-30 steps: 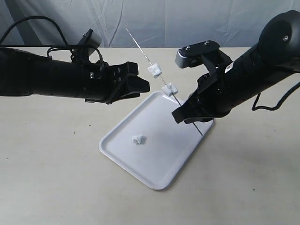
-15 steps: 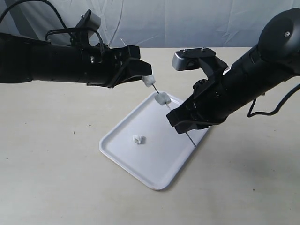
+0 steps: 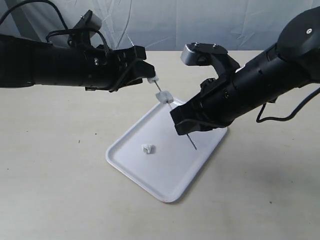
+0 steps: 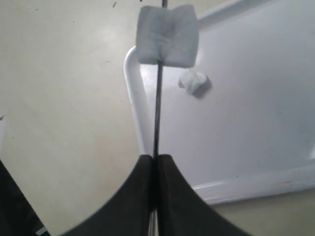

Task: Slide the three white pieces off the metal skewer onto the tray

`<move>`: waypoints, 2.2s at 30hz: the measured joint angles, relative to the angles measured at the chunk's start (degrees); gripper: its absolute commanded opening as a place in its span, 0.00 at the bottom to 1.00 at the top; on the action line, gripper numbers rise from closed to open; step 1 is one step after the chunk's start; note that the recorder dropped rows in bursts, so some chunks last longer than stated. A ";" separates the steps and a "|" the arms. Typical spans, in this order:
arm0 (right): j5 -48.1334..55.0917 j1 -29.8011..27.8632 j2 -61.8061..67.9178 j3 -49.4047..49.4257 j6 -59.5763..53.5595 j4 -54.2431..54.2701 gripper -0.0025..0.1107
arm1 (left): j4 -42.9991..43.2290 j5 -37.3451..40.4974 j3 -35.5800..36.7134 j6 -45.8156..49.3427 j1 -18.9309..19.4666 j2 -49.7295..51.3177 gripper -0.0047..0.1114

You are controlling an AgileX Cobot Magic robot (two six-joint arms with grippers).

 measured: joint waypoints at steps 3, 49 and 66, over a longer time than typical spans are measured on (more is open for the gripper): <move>0.28 0.00 0.00 -1.57 -1.92 2.15 0.02 | -0.24 1.99 -0.22 -1.85 1.32 -0.15 0.47; 10.24 0.00 0.00 -6.71 1.87 -3.79 0.02 | 0.81 3.77 -3.25 -10.36 11.91 -4.47 0.04; 11.64 0.00 0.00 -6.71 12.65 -23.05 0.02 | 3.63 1.11 -7.45 -7.29 12.15 -4.77 0.04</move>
